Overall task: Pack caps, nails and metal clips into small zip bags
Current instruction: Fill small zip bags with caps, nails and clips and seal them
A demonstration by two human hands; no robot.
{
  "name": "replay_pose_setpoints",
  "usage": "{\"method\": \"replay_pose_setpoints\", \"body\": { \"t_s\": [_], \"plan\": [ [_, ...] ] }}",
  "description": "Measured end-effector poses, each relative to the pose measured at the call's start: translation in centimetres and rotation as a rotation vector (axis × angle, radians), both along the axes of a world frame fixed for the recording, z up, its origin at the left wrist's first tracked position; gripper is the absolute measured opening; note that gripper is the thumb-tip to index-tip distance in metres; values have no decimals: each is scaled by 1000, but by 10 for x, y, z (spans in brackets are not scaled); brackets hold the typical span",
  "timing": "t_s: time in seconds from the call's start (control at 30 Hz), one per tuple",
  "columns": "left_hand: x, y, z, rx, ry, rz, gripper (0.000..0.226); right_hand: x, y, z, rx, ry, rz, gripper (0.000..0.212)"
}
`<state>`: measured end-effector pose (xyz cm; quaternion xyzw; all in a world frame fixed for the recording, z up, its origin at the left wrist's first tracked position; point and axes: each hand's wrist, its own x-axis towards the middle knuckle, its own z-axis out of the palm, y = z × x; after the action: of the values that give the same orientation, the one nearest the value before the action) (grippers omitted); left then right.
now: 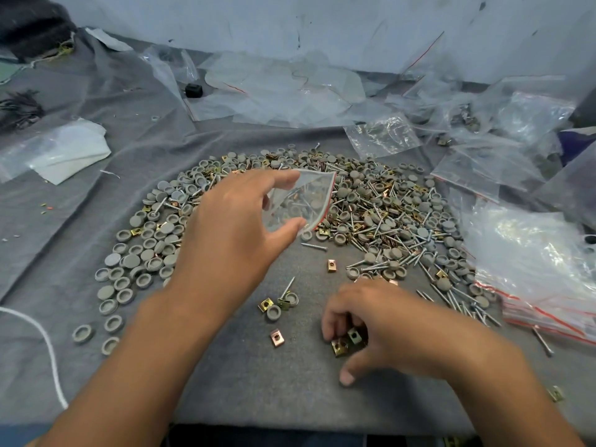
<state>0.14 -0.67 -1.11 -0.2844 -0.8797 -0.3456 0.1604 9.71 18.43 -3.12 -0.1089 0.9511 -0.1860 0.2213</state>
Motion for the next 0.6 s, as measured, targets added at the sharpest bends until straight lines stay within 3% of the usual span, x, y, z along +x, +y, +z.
{"method": "replay_pose_setpoints", "body": {
  "t_s": [0.23, 0.33, 0.43, 0.6],
  "plan": [
    [4, 5, 2, -12, -21, -7, 54, -3, 2, -4, -74, 105, -55, 8],
    [5, 5, 0, -20, -8, -21, 53, -6, 6, -1, -185, 240, -208, 6],
    [4, 5, -2, -17, -2, -26, 51, -9, 10, 3, -450, 326, -356, 15],
    [4, 8, -4, -20, 3, -39, 51, -11, 8, 11, -938, 326, -486, 7]
  ]
}}
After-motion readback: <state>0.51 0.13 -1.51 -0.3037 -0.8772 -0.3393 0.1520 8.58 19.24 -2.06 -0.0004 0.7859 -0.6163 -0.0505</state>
